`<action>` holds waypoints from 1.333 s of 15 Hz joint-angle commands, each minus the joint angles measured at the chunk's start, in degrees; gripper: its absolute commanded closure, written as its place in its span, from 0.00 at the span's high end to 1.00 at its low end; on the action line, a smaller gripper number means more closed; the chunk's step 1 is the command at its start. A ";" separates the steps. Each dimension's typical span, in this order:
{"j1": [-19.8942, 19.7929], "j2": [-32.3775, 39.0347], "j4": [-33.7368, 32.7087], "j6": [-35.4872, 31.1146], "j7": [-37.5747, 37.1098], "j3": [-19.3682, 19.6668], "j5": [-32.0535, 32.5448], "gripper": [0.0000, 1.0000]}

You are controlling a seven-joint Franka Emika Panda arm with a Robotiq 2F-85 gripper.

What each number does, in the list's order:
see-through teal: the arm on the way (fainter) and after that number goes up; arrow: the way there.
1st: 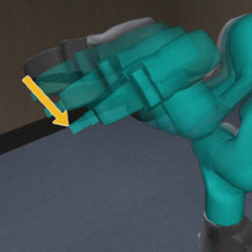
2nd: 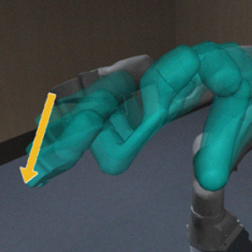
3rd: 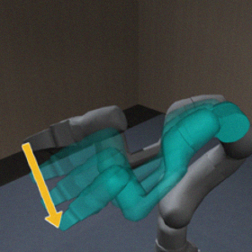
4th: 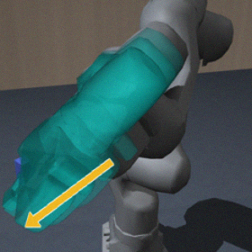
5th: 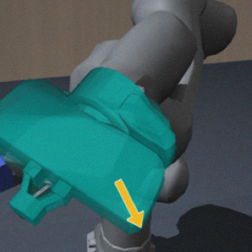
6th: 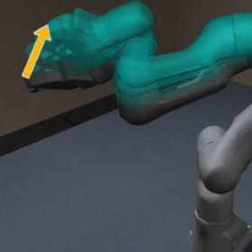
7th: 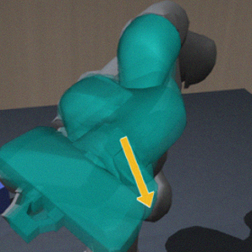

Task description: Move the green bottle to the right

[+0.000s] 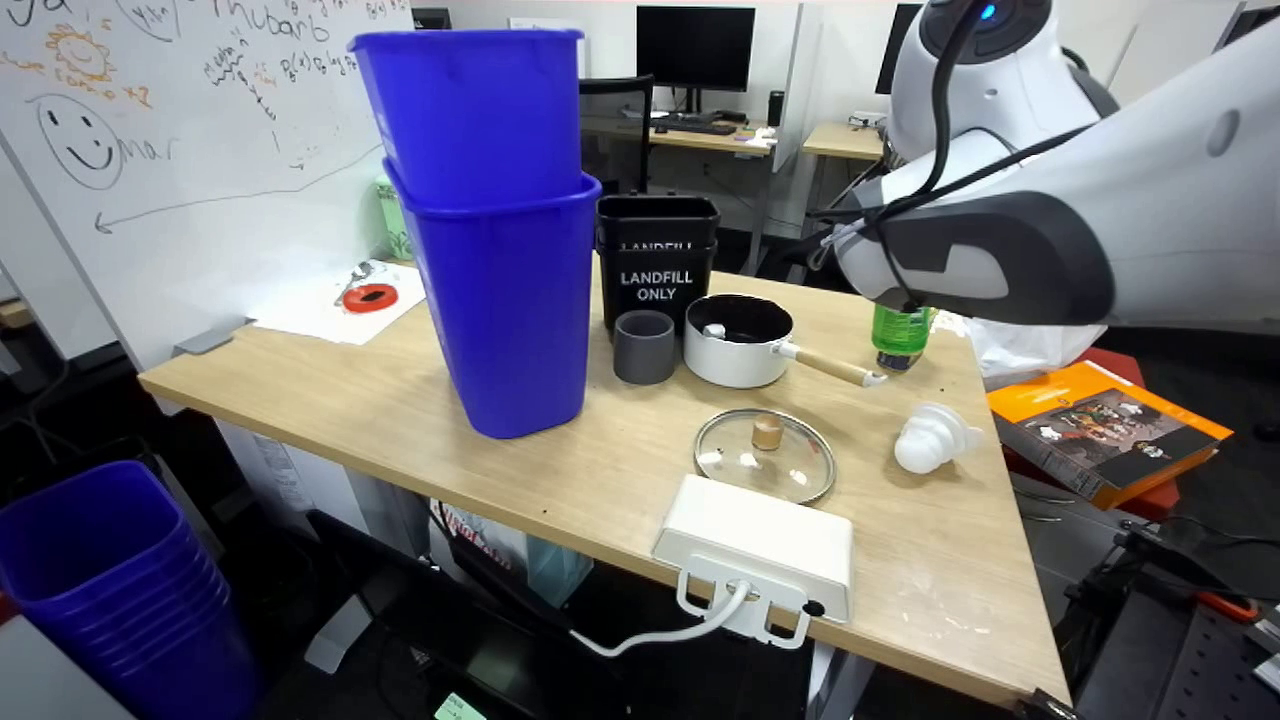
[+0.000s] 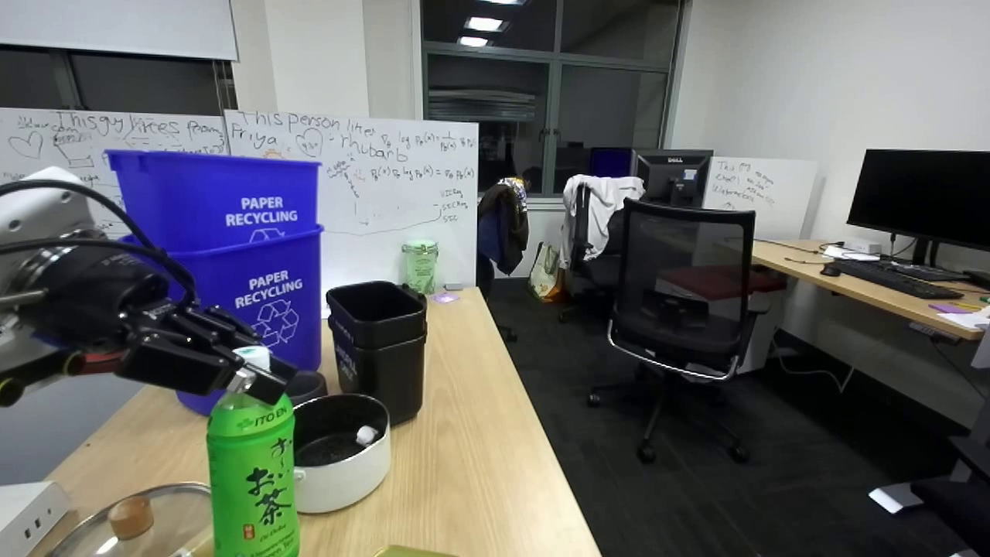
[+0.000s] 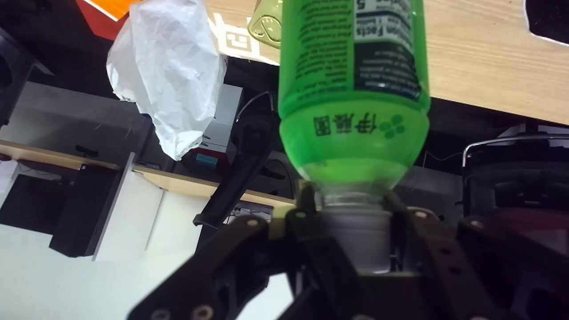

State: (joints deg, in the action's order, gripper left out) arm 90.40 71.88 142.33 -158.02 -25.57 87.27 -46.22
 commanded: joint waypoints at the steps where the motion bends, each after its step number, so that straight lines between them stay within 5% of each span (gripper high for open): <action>1: 0.16 -2.00 0.34 -1.64 -1.67 -0.43 3.13 0.11; 12: 1.90 -1.46 2.33 -1.44 -14.41 -4.84 2.49 0.11; 20: 7.17 -2.35 8.33 -1.47 -20.88 -7.27 2.53 0.11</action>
State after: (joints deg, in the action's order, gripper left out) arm 95.98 71.87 148.57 -158.13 -44.66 80.38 -44.90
